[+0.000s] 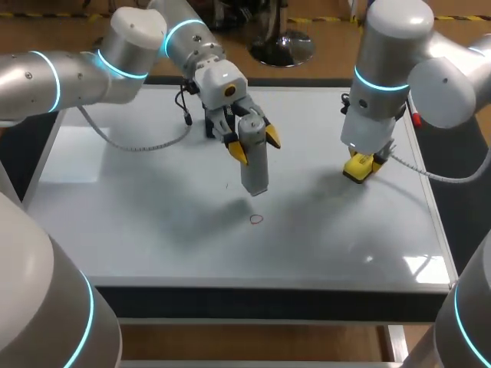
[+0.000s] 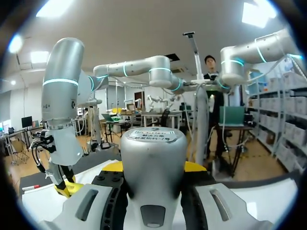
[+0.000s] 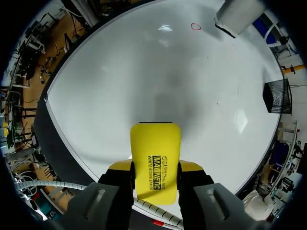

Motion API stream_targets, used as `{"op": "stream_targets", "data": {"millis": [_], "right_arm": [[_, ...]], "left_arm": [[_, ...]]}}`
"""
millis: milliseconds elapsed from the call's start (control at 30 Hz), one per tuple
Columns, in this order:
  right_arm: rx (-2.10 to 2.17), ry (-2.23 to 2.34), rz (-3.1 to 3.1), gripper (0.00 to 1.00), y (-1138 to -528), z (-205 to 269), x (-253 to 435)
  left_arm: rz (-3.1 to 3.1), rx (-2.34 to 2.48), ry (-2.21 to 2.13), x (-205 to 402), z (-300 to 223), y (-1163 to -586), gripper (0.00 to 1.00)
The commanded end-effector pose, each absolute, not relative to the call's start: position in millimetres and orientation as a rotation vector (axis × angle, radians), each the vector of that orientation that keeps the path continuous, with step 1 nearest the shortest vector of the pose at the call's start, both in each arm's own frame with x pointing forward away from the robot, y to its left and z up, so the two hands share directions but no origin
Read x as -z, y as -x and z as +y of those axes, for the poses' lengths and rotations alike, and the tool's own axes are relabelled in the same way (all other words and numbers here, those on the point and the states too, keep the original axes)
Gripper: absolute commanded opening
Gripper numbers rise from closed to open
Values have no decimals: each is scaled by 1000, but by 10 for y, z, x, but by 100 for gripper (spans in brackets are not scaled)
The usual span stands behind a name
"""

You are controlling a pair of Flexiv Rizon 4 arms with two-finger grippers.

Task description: Pick up the inspection probe, press it on each red-marked spot on the whiteboard one by one, put down the probe, pick up the eraser, and wipe off all the red marks.

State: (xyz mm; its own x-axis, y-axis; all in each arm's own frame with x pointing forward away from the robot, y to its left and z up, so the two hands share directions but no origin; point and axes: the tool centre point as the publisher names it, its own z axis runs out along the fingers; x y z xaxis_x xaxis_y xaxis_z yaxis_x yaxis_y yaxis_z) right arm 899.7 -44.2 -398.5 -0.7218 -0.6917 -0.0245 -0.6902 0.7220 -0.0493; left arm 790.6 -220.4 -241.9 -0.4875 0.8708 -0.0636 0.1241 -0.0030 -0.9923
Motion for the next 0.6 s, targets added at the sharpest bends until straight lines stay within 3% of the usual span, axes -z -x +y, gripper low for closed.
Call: {"op": "stream_targets", "data": {"millis": [33,600], "right_arm": [[61,1158,2876,0,-9000,-446,3982],[61,1158,2876,0,-9000,-446,3982]], "left_arm": [[-1626,-1539,1036,2541,-2248,-7881,0],[-1544,-1501,1041,2749,-2262,-7746,0]]}}
